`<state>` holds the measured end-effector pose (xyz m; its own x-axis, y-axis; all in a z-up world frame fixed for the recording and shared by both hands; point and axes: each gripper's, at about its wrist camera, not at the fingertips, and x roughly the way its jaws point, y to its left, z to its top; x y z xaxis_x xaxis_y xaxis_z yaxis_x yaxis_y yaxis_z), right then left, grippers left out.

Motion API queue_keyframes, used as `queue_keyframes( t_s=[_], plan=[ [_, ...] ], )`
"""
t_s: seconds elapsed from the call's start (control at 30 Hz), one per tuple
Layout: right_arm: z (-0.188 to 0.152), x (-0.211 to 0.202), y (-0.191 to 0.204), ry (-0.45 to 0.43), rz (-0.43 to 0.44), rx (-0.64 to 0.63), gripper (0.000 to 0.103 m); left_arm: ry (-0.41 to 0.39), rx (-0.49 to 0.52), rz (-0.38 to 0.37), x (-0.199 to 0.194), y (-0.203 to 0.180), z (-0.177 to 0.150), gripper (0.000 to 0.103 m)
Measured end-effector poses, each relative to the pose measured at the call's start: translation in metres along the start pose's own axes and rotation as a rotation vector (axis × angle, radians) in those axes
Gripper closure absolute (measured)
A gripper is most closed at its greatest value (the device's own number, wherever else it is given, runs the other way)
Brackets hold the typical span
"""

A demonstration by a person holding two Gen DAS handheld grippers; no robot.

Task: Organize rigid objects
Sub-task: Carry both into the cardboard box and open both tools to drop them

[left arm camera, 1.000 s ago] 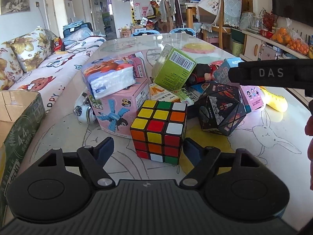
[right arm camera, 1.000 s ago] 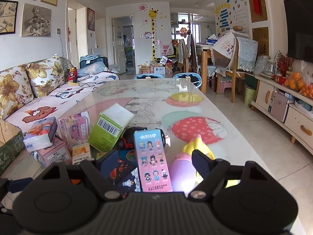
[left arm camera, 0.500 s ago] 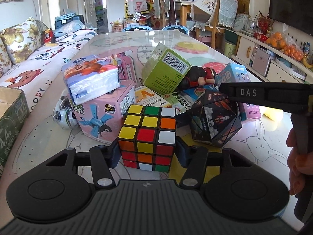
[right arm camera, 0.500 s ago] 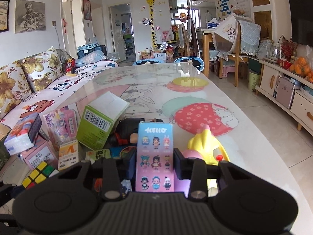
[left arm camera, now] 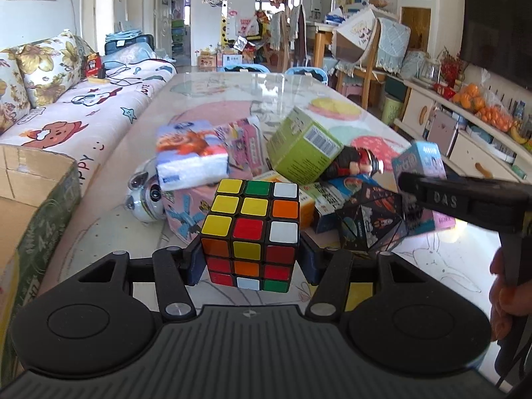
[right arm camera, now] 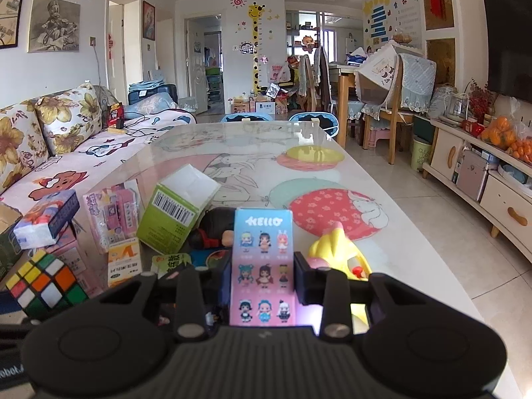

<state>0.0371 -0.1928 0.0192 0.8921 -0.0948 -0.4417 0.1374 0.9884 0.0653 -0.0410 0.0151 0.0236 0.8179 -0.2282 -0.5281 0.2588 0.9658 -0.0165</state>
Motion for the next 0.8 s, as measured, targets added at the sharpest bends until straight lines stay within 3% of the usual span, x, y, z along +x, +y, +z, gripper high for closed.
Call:
queue_keyframes(
  t_s=[0.4, 0.8],
  plan=[
    [0.004, -0.037, 0.039, -0.072, 0.063, -0.051, 0.069, -0.101, -0.124, 0.127, -0.008, 0.043, 0.011, 0.034],
    [0.007, -0.061, 0.136, -0.073, 0.341, -0.136, 0.069, -0.143, -0.254, 0.243, -0.007, 0.094, 0.022, 0.034]
  ],
)
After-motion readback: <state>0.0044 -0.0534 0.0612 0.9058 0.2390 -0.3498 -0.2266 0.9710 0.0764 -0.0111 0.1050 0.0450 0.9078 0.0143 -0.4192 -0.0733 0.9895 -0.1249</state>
